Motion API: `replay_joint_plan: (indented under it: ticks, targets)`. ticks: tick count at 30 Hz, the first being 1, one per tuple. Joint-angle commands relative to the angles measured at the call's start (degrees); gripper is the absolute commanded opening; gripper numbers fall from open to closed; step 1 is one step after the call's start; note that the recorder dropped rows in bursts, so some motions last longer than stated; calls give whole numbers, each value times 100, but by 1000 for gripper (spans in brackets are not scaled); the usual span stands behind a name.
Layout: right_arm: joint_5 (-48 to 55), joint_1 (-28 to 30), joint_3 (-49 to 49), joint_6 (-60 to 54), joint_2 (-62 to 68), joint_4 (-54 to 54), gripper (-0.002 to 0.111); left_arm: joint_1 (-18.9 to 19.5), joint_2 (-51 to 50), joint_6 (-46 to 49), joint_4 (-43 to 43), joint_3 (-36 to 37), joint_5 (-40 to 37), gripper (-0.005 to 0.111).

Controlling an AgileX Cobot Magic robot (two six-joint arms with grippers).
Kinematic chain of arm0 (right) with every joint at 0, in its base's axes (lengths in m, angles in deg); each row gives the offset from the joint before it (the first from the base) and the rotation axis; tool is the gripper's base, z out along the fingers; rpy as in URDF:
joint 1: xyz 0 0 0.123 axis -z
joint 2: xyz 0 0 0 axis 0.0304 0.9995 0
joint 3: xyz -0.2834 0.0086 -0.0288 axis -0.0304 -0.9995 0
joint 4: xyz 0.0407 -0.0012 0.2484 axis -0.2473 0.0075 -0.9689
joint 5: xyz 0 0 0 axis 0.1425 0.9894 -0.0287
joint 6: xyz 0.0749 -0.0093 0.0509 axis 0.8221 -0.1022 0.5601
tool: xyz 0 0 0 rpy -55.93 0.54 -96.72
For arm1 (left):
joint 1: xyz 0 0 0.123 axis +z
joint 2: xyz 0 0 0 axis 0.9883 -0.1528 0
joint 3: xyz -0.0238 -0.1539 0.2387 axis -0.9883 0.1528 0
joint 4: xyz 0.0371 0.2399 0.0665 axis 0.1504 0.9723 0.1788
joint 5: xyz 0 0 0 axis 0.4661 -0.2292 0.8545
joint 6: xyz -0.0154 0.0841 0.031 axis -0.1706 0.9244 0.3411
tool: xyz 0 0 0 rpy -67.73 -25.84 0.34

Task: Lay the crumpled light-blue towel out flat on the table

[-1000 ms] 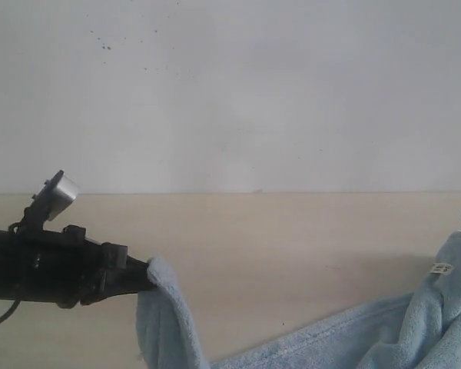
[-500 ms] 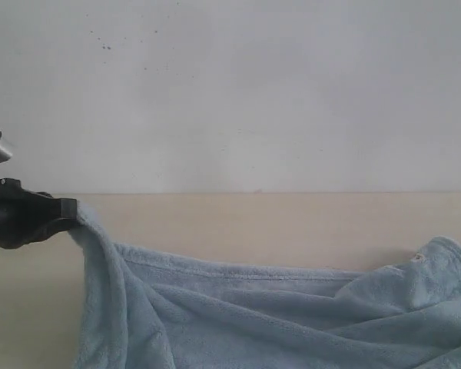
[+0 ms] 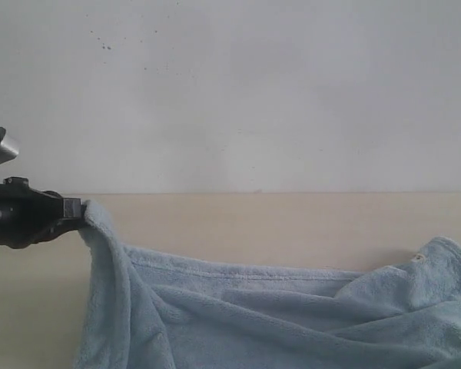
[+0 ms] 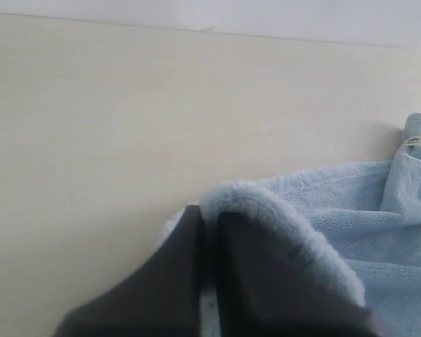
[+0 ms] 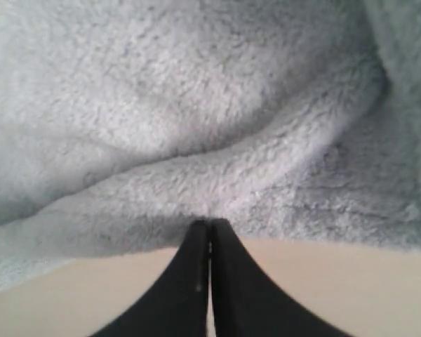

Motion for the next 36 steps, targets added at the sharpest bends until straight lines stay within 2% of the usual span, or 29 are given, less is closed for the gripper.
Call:
replay_joint_plan:
  ticks: [1, 2, 4, 8, 9, 12, 16, 18, 23, 30, 32, 34, 36]
  targets:
    - [15, 29, -2, -18, -503, -159, 0, 15, -10, 103, 388, -38, 786, 4]
    - [15, 29, -2, -41, -610, -159, 0, 15, -45, 168, 555, -38, 906, 5]
    - [15, 29, -2, -100, -799, -159, 0, 15, -165, 237, 818, -38, 937, 16]
    - [15, 29, 6, -370, -935, -349, 0, 15, -384, 148, 775, -38, 715, 56]
    - [15, 29, 6, -520, -935, -477, 1, 15, -422, 63, 689, -38, 766, 69]
    - [-47, 29, 40, -975, -924, -1000, 14, 15, -433, 24, 239, -38, 887, 82]
    - [-509, 18, 512, -1227, -924, -1818, 48, 15, -433, 24, 139, -50, 937, 82]
    - [-717, 18, 959, -1234, -886, -1979, 58, 15, -433, 24, 139, -120, 1122, 82]
    - [-686, -20, 2071, -1002, -217, -1980, 55, 15, -458, -435, 139, -276, 1188, 82]
    - [-216, -92, 2619, -1160, 931, -1983, 55, 15, -473, -432, -12, -276, -224, 79]
    - [-27, -92, 2619, -1532, 1010, -2005, 55, -6, -473, 190, 172, -276, -537, 74]
    - [15, -92, 2619, -1971, 995, -2056, 55, -70, -497, 1695, 1042, -276, -1170, 69]
    - [15, -92, 2619, -2355, 913, -2232, 55, -244, -539, 2506, 1744, -264, -1599, 69]
